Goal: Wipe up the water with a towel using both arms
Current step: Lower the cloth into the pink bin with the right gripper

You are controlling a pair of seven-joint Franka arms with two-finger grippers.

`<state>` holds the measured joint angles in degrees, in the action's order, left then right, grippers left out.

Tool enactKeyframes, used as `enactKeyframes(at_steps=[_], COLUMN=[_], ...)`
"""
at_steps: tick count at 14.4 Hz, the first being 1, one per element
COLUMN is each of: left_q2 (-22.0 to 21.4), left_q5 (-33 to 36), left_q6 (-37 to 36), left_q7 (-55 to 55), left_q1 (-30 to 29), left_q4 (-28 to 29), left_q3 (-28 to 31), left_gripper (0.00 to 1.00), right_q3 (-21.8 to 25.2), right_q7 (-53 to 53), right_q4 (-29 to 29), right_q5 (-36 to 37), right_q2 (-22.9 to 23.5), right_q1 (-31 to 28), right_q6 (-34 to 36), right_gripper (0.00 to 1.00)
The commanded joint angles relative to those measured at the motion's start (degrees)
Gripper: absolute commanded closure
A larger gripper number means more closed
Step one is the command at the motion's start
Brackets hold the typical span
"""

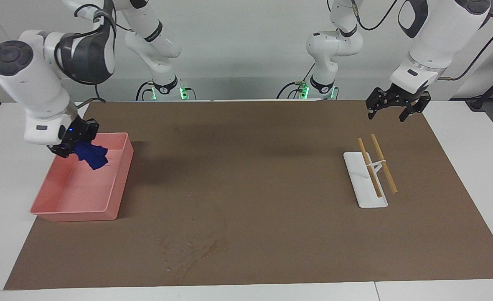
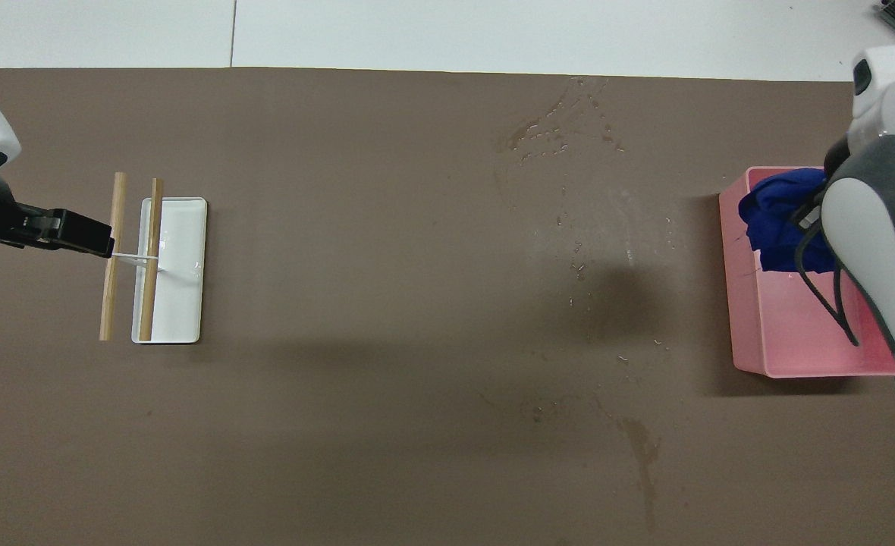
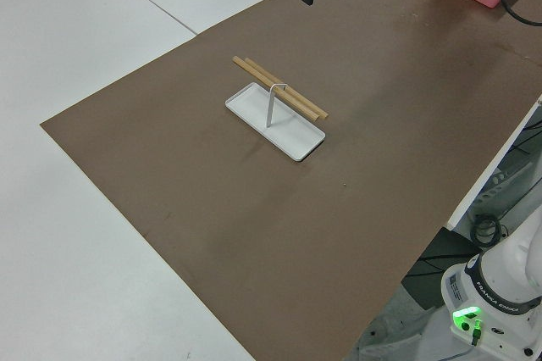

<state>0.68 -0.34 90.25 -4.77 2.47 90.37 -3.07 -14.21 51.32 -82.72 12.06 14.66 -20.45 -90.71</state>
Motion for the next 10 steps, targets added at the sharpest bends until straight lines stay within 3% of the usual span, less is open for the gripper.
enactKeyframes(at_steps=[1, 6, 7, 8, 9, 10], left_q2=[-1.56, -1.56, -1.56, -1.56, -1.56, -1.56], left_q5=[-0.81, -0.81, -0.89, -0.81, -0.89, -0.81], left_q6=[0.8, 0.8, 0.8, 0.8, 0.8, 0.8], left_q7=[-0.33, -0.33, -0.33, -0.33, -0.33, -0.33], left_q1=[-0.71, -0.8, -0.8, -0.71, -0.71, -0.71], left_q4=[1.92, 1.92, 1.92, 1.92, 1.92, 1.92], left_q3=[-0.27, -0.27, -0.27, -0.27, -0.27, -0.27], left_gripper=[0.0, 0.0, 0.0, 0.0, 0.0, 0.0], right_q3=[-0.47, -0.47, -0.47, -0.47, -0.47, -0.47], right_q7=[2.04, 4.05, 4.14, 4.14, 4.14, 4.06], right_q4=[-5.31, -28.25, -29.41, -29.34, -29.34, -29.16], right_q5=[-0.81, -0.9, -0.9, -0.9, -0.9, -0.9], right_q2=[-2.87, -10.61, -10.7, -10.7, -10.7, -10.7], right_q1=[-1.78, -6.26, -6.88, -6.88, -6.88, -6.97], right_q6=[-1.92, -20.88, -22.57, -22.58, -22.58, -22.23], right_gripper=[1.0, 1.0, 0.87, 0.55, 0.08, 0.0])
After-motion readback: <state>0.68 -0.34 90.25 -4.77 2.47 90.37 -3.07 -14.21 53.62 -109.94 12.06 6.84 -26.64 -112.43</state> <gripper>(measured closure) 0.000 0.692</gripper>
